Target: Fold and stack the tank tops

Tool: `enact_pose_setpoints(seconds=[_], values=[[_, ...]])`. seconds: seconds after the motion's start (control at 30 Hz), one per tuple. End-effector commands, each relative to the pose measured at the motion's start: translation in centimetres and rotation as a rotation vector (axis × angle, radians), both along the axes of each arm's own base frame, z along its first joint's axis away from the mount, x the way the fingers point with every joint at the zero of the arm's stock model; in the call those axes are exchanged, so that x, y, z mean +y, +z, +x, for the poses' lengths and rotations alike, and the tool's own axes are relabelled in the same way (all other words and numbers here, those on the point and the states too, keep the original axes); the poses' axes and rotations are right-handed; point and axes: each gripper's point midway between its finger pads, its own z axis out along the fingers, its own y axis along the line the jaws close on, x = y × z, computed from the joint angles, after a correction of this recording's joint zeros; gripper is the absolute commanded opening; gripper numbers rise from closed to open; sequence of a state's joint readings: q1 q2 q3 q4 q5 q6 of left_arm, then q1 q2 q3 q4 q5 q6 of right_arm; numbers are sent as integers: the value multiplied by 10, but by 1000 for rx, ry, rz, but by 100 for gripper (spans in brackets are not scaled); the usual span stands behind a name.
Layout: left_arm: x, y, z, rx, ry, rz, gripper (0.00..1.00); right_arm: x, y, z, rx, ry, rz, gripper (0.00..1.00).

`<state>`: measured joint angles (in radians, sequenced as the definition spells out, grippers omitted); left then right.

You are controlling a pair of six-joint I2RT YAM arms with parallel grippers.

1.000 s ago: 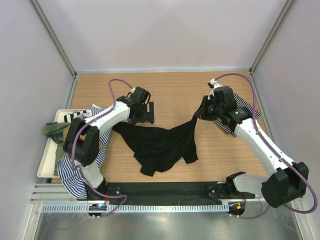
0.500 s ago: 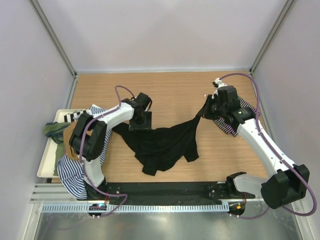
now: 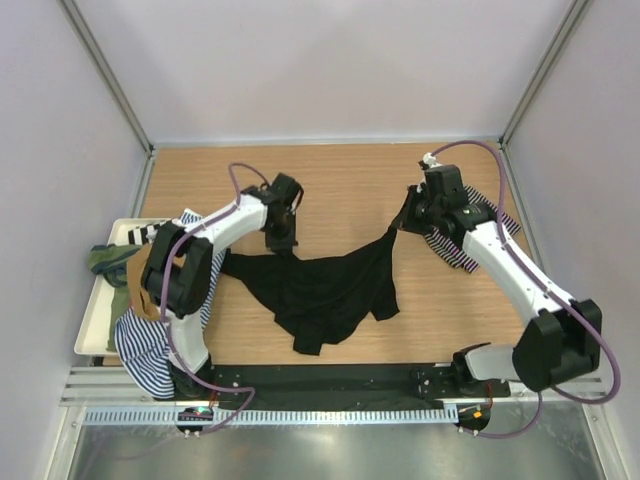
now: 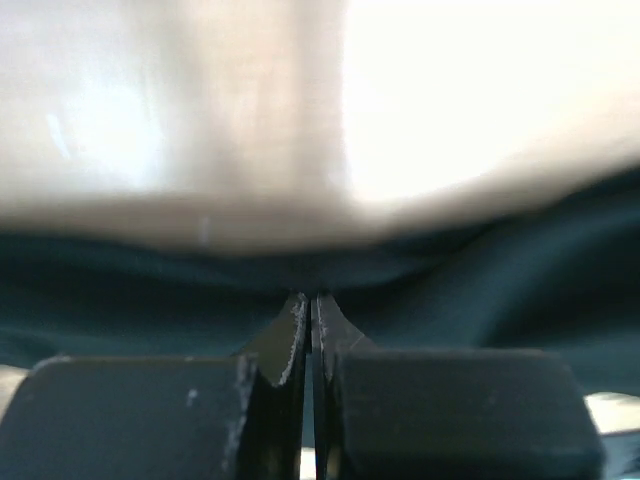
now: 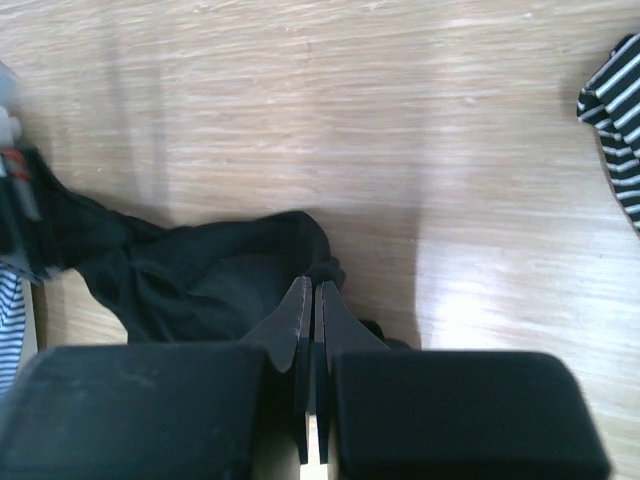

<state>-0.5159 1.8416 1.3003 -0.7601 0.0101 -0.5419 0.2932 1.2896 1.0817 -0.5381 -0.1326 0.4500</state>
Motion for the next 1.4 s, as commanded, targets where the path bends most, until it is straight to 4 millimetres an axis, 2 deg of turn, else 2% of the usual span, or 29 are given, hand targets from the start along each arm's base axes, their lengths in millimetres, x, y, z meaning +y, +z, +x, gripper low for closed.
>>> enact_pose_setpoints(seconds=[0.0,0.03,0.07,0.1,0.2,0.23,0.27,0.3,0.33,0.37,0.4,0.43,0.47,0.5,0.53,0.57,0.63,0.73,0.83,0.87,0.97,1.0,1.07,1.13,1.2,1.23,1.27,1.33,1.37], values=[[-10,74,92,-206,55,-95,0,7,33,38,-92,-51,44,1],[-5,89,96,-208,68,-93,0,9,34,43,-92,-54,47,1],[7,108,111,-258,108,-78,0,10,47,49,-116,-58,59,1],[13,143,123,-349,137,-78,0,10,51,51,-122,-61,59,1],[22,182,113,-454,192,-94,0,5,62,54,-145,-85,48,1],[25,186,94,-503,223,-140,0,2,65,52,-156,-97,46,1],[18,177,77,-506,220,-157,0,-1,58,50,-145,-104,36,1],[25,126,42,-422,229,-119,0,-5,55,49,-140,-115,33,1],[18,120,36,-458,278,-175,0,-13,51,50,-135,-141,26,1],[11,125,12,-492,279,-232,0,-17,39,48,-109,-152,19,1],[10,109,-6,-484,286,-234,0,-22,34,48,-98,-165,17,1],[25,70,-29,-462,346,-167,0,-29,30,49,-88,-183,17,1],[14,74,-52,-494,307,-194,5,-31,23,48,-74,-185,17,1],[19,50,-73,-464,292,-157,41,-33,21,48,-72,-190,14,1],[9,47,-89,-449,264,-183,56,-36,18,48,-67,-196,9,1],[8,43,-97,-441,253,-189,81,-36,18,48,-66,-196,10,1],[12,37,-108,-422,243,-157,87,-37,17,49,-68,-202,13,1],[16,52,-99,-476,252,-132,92,-33,16,47,-66,-190,30,1],[14,79,-80,-537,216,-84,95,-33,10,42,-54,-183,30,1],[11,97,-67,-567,204,-85,95,-33,10,41,-56,-178,29,1],[12,101,-44,-541,182,-44,96,-32,5,36,-52,-165,27,1],[-1,102,-34,-509,132,-61,96,-32,5,35,-52,-161,25,1],[-3,111,-11,-501,141,-82,94,-32,1,33,-43,-155,22,1],[-5,96,3,-431,115,-77,88,-32,-1,31,-35,-152,22,1],[-13,100,20,-421,103,-96,81,-32,0,32,-41,-147,22,1],[-13,84,27,-382,89,-67,81,-32,0,31,-40,-146,20,1],[-17,90,37,-392,86,-69,80,-32,0,32,-41,-146,20,1],[-19,70,49,-345,65,-11,80,-30,1,32,-44,-139,22,1],[-22,73,58,-346,59,-1,80,-31,0,32,-43,-140,22,1]])
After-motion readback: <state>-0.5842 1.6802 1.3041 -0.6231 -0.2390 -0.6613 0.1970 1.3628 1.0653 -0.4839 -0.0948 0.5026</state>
